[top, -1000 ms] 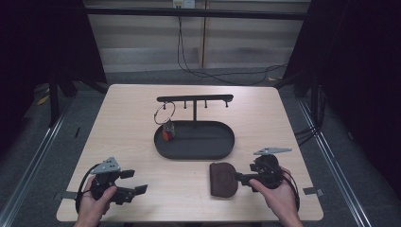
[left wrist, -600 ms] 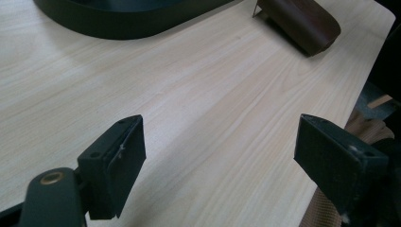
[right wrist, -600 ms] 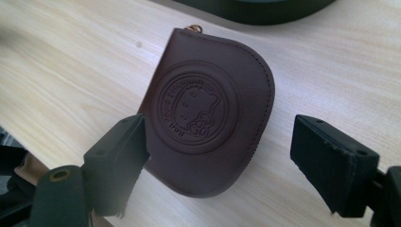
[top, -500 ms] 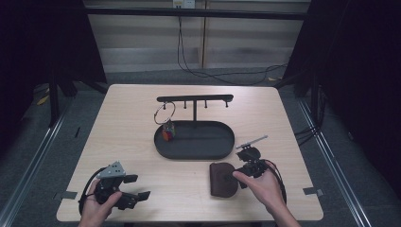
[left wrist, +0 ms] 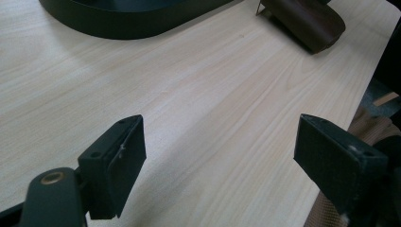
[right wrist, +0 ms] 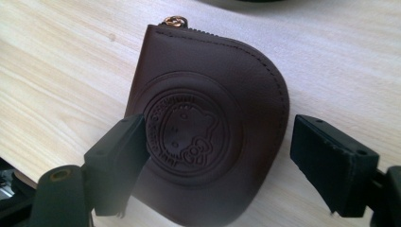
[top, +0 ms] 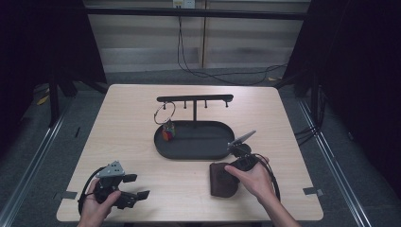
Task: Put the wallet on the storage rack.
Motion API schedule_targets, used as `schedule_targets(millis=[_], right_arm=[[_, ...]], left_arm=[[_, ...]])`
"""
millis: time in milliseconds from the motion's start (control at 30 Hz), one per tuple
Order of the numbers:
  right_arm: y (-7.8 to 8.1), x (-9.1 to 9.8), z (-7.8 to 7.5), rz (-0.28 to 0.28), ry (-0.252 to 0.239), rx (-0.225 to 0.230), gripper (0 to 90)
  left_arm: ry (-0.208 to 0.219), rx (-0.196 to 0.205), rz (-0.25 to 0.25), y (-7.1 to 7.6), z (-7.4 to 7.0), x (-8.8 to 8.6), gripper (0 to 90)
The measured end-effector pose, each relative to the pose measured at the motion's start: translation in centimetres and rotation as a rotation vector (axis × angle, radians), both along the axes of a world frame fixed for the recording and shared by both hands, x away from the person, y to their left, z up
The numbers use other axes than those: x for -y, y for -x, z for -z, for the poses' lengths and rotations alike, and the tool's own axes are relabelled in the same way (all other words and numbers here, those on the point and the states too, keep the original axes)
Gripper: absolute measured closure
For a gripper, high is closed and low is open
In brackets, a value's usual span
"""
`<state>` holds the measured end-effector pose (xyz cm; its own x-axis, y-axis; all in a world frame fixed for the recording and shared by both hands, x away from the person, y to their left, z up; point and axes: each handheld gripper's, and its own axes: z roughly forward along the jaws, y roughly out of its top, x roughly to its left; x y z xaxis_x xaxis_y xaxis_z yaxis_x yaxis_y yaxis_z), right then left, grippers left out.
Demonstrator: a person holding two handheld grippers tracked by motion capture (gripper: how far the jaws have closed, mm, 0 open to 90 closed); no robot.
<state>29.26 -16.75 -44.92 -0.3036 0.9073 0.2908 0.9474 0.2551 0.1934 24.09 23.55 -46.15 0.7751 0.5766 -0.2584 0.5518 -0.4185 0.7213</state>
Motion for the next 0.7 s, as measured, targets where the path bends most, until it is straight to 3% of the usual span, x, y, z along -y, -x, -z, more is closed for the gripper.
schedule_targets(millis=[133,233,433,567,700], right_arm=[[-0.3,-0.5,0.8,-0.003,0.009,-0.026,18.5],[-0.4,-0.8,1.2,-0.004,0.029,-0.036,13.0],[-0.4,-1.2,1.2,-0.013,0.021,-0.032,18.0],[-0.6,-1.1,1.5,0.003,-0.010,-0.043,18.6],[-1.0,-0.8,2.1,0.016,-0.080,-0.070,19.3]], left_arm=[[-0.003,0.001,0.002,0.0,0.0,-0.1,17.4],[-0.003,0.002,-0.001,0.0,0.0,0.0,17.5],[-0.007,0.005,-0.001,0.0,0.0,0.0,17.5],[-0.009,0.006,-0.001,0.0,0.0,0.0,17.6],[0.007,-0.005,-0.002,0.0,0.0,-0.2,17.6]])
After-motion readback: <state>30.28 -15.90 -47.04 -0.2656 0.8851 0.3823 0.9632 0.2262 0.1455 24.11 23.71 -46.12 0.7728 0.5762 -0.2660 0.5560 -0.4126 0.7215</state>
